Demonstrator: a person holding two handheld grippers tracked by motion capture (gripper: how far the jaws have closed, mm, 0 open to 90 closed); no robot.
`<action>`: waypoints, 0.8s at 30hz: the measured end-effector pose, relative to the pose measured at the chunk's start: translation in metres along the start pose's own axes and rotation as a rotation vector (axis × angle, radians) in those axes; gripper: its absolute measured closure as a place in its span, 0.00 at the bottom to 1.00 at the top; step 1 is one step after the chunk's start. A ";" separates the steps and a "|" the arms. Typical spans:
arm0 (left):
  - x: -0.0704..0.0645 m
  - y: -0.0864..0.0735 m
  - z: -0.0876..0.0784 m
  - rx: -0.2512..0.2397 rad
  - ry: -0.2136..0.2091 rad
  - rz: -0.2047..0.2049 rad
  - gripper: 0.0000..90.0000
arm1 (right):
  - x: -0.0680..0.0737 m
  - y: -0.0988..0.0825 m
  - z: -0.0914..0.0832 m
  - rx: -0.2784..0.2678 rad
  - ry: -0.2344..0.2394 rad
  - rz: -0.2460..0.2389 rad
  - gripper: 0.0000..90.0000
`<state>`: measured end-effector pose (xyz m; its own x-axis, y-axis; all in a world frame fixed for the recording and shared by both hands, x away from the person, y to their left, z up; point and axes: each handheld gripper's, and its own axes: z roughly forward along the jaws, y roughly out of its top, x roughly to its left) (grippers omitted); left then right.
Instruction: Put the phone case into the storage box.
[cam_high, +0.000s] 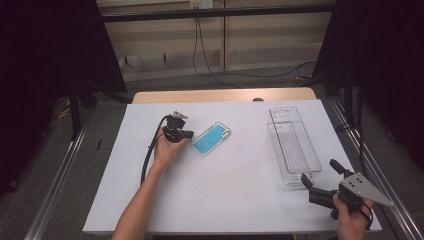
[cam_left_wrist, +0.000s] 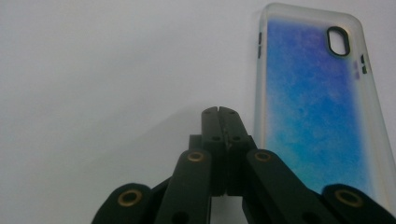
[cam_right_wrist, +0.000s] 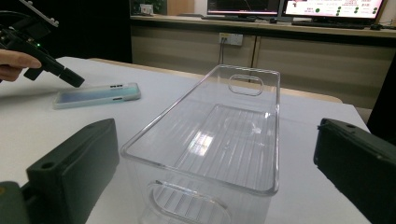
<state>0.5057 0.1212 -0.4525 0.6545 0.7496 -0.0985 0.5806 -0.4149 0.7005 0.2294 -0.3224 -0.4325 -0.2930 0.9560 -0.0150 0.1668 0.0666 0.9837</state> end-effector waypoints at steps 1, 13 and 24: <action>0.000 0.000 0.000 0.000 0.000 0.000 1.00 | 0.000 0.000 0.000 0.000 0.000 0.000 0.00; 0.000 -0.001 -0.023 -0.134 0.010 0.035 0.91 | 0.001 0.000 0.001 0.006 0.000 0.001 0.00; 0.001 -0.006 -0.041 -0.215 0.029 0.019 0.50 | 0.000 0.000 0.000 0.004 -0.003 -0.001 0.00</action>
<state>0.4826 0.1455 -0.4277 0.6481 0.7587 -0.0660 0.4499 -0.3115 0.8370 0.2295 -0.3220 -0.4329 -0.2903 0.9568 -0.0161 0.1700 0.0681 0.9831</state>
